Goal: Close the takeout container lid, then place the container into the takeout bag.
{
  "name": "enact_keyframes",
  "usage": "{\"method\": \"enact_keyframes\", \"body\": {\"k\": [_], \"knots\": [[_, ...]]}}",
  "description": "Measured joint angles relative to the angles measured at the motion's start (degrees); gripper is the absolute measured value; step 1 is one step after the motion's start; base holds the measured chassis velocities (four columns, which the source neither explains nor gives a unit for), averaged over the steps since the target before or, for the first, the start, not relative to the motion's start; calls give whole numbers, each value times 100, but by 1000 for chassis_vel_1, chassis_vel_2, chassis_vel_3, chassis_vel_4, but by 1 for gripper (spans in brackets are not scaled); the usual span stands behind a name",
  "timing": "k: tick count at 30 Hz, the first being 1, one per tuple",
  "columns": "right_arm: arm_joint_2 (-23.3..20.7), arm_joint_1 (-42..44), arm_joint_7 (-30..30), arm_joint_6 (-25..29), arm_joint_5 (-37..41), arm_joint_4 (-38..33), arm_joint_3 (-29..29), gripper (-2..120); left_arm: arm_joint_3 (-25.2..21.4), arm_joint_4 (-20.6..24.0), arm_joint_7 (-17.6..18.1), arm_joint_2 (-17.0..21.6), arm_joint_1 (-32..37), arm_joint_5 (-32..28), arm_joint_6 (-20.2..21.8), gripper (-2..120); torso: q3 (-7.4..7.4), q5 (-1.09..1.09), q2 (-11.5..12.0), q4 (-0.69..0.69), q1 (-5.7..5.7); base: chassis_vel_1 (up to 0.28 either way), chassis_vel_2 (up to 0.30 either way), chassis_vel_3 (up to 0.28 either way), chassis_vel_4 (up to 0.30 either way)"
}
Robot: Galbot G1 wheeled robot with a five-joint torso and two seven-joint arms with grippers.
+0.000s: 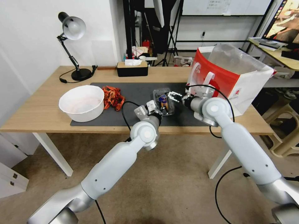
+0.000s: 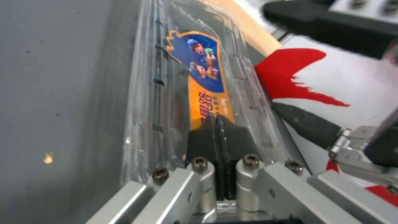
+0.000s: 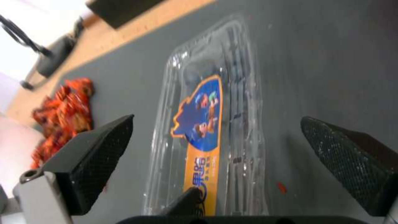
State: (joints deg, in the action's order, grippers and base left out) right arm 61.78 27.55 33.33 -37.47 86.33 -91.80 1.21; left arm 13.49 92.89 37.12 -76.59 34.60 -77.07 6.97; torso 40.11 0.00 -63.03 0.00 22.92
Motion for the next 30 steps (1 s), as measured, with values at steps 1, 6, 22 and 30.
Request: {"method": "enact_keyframes", "body": {"k": [1, 6, 22, 30], "knots": [[0, 0, 0, 0, 0, 0, 0, 100, 0, 0, 0, 0, 0, 0, 0, 0, 0, 0, 0, 0, 0, 0, 0, 0, 0], [165, -242, 161, -364, 158, 342, -52, 100, -15, -10, -12, 9, -10, -1, -10, 0, 0, 0, 0, 0, 0, 0, 0, 0, 0], [317, -529, -3, -483, 347, 896, -267, 100, 23, -5, -45, -11, 8, 14, -34, 0, -1, 0, 0, -1, -1, 0, 0, 0, 0], [416, -687, -100, -475, 346, 1171, -329, 100, 21, 14, -46, -5, 8, 17, -43, 0, -1, 0, 0, 0, -1, 0, 0, 0, 0]]}}
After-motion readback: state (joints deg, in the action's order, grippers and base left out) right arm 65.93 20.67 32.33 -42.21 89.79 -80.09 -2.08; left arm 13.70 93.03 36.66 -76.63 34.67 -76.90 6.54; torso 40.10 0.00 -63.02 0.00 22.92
